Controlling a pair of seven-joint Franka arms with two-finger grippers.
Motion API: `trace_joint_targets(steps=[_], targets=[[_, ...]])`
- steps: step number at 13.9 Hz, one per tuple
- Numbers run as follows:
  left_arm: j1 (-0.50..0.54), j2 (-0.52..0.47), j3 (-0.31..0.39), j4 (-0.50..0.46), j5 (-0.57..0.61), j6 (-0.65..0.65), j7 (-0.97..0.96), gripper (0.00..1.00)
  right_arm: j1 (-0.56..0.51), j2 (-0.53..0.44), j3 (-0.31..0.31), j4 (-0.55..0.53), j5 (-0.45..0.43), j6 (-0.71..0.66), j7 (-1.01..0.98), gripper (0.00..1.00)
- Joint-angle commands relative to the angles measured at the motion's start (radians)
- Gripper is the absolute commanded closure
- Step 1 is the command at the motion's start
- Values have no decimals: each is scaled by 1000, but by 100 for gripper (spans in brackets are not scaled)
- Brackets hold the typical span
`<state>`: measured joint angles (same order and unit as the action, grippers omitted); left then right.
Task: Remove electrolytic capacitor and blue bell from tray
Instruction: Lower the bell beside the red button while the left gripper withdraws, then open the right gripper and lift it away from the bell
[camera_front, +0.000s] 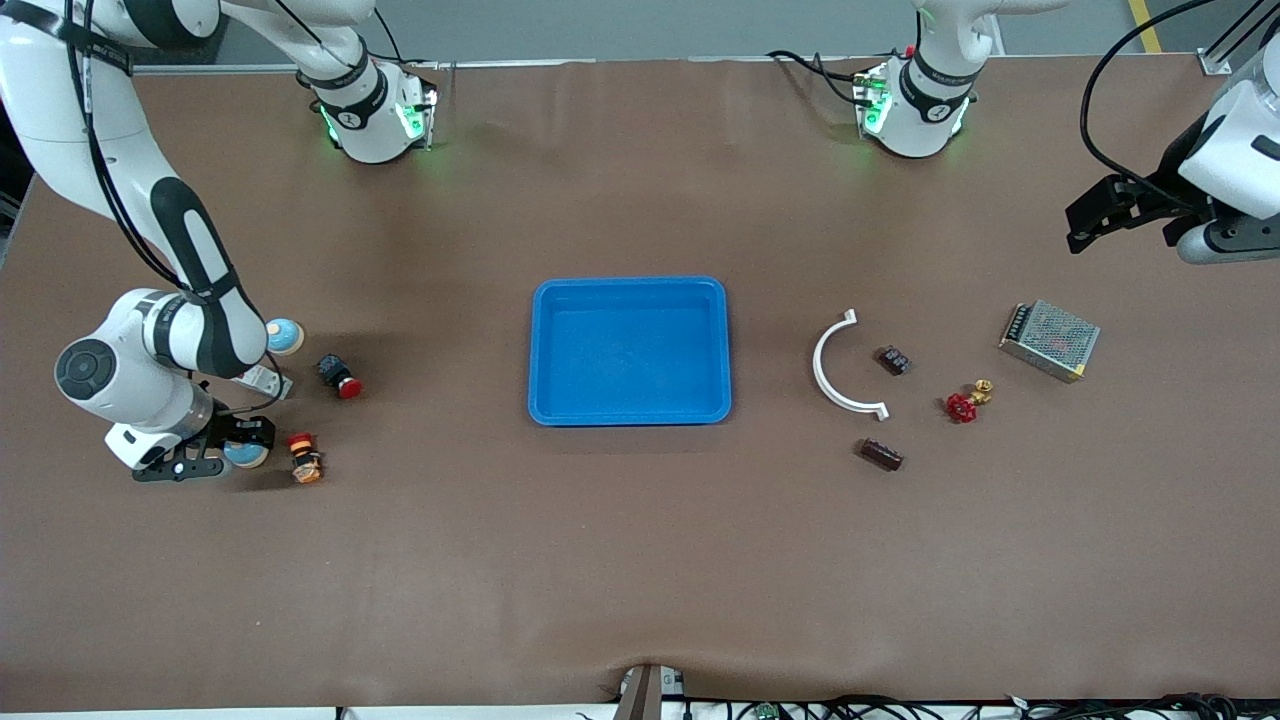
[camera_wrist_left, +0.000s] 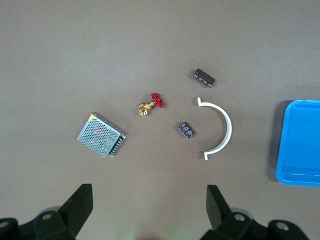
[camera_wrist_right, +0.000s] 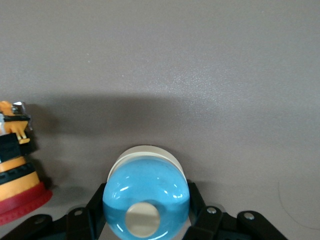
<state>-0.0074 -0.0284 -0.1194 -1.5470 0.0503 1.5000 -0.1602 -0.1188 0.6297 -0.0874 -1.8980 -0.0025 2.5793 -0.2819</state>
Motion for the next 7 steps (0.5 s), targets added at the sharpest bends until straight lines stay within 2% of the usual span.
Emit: trace_joint_targets(steps=[1,3,4,5,7], targets=[[1,-25,1,-18,-18,-7,18,0,-2,5,5,-4,2,25,-2,100],[1,-25,1,-18,-18,-9,18,0,-2,12,8,-4,4,32,0,100],[1,-25,1,-18,-18,-9,18,0,-7,13,14,-4,6,32,1,66],[1,-25,1,-19,-18,-9,18,0,-13,13,20,-6,9,38,7,1],[1,-25,1,-19,-18,-9,18,0,-12,10,20,-12,9,39,6,0]])
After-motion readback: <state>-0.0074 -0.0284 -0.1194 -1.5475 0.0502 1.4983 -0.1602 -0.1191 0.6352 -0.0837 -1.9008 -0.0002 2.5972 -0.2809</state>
